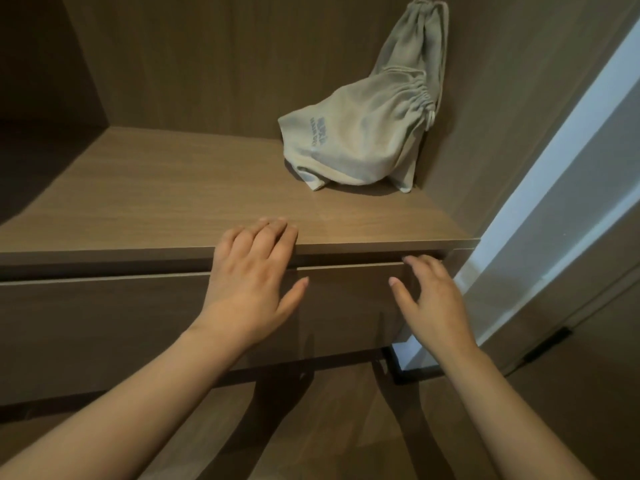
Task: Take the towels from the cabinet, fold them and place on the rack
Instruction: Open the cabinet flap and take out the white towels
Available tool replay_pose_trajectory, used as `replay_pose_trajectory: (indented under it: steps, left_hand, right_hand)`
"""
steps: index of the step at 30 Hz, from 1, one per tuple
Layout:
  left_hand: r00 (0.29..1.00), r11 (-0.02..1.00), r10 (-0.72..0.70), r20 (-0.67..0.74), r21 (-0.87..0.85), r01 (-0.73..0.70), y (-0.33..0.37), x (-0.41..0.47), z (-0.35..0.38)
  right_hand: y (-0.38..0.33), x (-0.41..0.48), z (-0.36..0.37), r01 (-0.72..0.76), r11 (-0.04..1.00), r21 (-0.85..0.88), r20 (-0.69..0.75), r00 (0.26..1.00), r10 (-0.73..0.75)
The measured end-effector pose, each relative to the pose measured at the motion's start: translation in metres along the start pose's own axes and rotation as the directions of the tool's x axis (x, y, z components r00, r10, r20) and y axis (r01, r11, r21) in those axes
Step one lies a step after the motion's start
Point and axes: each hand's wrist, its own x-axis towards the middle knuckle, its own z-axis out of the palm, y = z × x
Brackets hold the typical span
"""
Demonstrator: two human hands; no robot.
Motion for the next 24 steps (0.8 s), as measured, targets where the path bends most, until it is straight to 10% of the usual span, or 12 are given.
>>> replay_pose_trajectory:
  steps: [14,24]
  left_hand:
    - [0.996,0.930,0.021,-0.081,-0.365,-0.049,0.022,-0.031,-0.009]
    - [0.963,0.901,0.027,0.267,-0.425,0.092,0.035,-0.036,0.016]
  right_hand:
    - [0.004,-0.034,-0.007,0.002,0.999,0.054,-0.041,0.999,0.001]
    - [0.017,-0.067,-0.022,-0.004,0.995,0.095,-0.134,0.991,0.017]
